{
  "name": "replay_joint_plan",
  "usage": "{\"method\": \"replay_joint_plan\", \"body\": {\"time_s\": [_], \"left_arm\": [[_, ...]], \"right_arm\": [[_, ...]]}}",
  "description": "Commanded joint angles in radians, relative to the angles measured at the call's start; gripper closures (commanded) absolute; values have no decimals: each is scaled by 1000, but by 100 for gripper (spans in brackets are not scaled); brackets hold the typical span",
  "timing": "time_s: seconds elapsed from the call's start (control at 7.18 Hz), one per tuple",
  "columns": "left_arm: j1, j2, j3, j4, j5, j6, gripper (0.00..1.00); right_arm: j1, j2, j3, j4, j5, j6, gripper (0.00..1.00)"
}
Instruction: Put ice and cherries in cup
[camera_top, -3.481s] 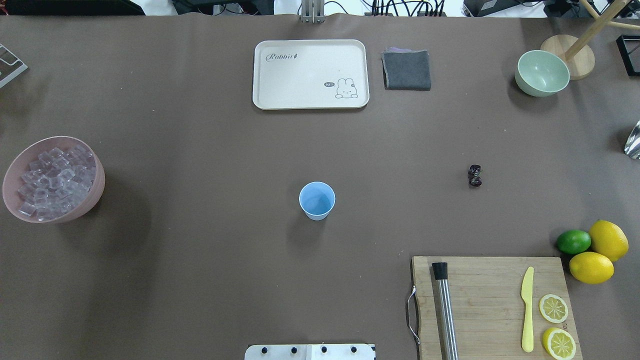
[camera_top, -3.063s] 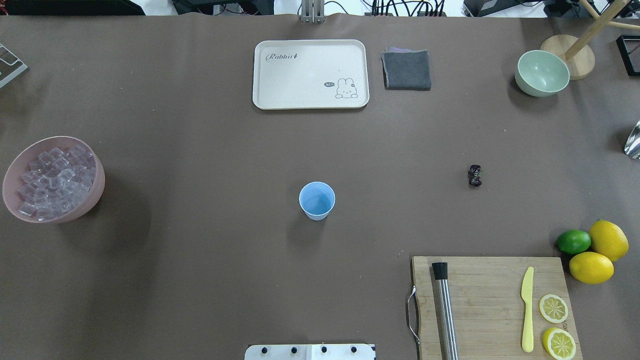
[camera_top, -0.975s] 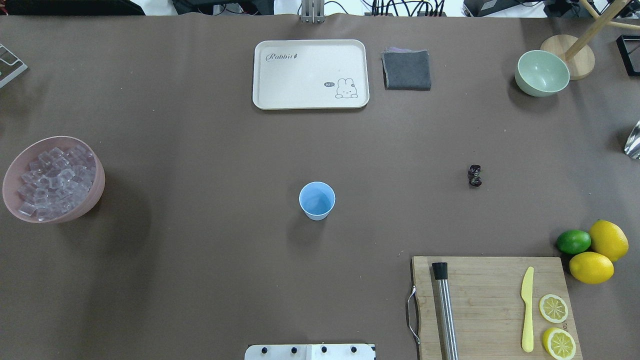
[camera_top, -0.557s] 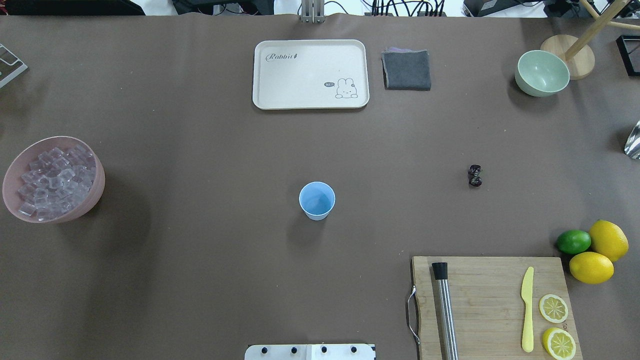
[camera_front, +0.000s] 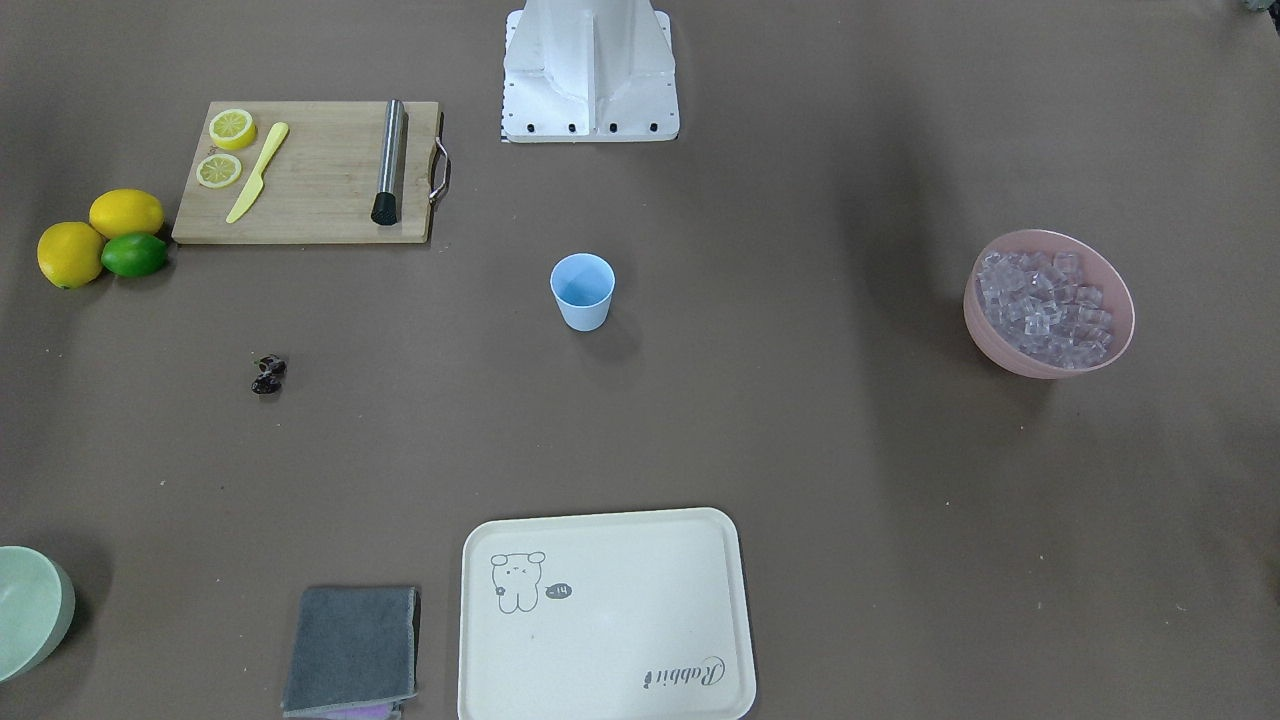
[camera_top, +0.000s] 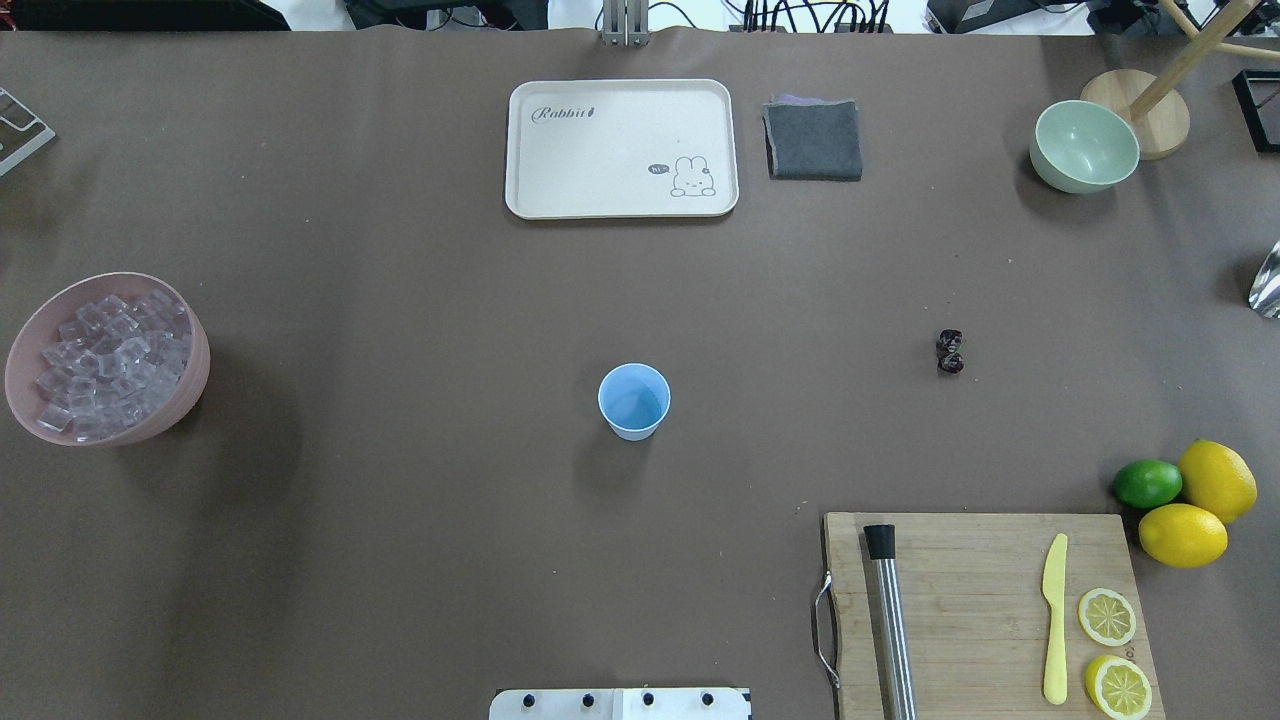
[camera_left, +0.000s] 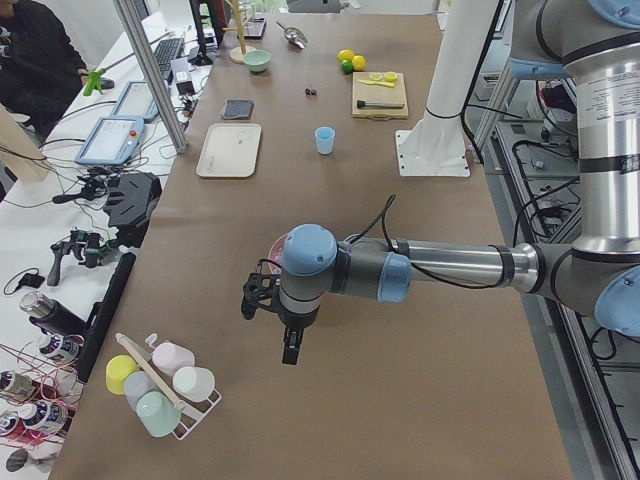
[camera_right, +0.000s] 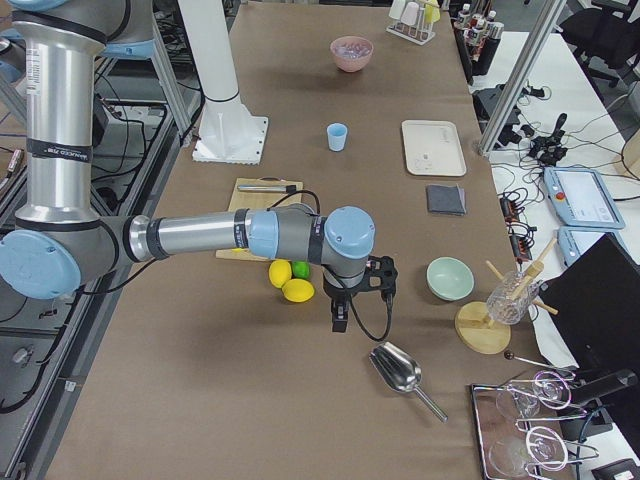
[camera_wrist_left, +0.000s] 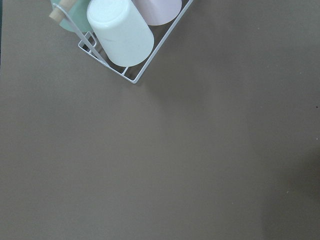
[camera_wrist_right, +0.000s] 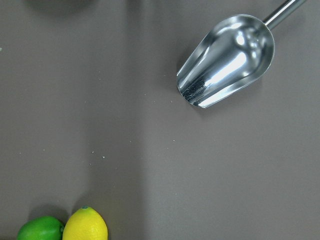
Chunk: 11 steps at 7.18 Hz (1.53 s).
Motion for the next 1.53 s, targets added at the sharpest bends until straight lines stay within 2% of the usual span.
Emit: {"method": "replay_joint_plan", "body": {"time_s": [0.0, 0.14, 0.28, 0.42, 0.56, 0.7, 1.11, 1.39], "left_arm": [[5, 5, -13, -46, -68, -6, 2], [25, -15, -12, -104, -178, -35, 2], [153, -49, -10, -170, -167, -63, 2], [267, -69, -42, -271, -15, -142, 2], [359, -69, -51, -363, 8, -371, 2], [412, -61, -49, -460, 54, -458, 2], [588, -70, -47, -488, 90, -476, 2], [636, -107, 8, -491, 87, -474, 2]], "right_arm": [[0, 0, 4, -2, 8, 1, 0], [0, 0, 2, -2, 14, 10, 0], [0, -2, 4, 0, 18, 41, 0], [0, -3, 4, 0, 18, 42, 0], [0, -5, 4, 0, 15, 44, 0], [0, -3, 4, 0, 13, 44, 0], [0, -6, 4, -2, 16, 44, 0], [0, -5, 5, 0, 31, 44, 0]]}}
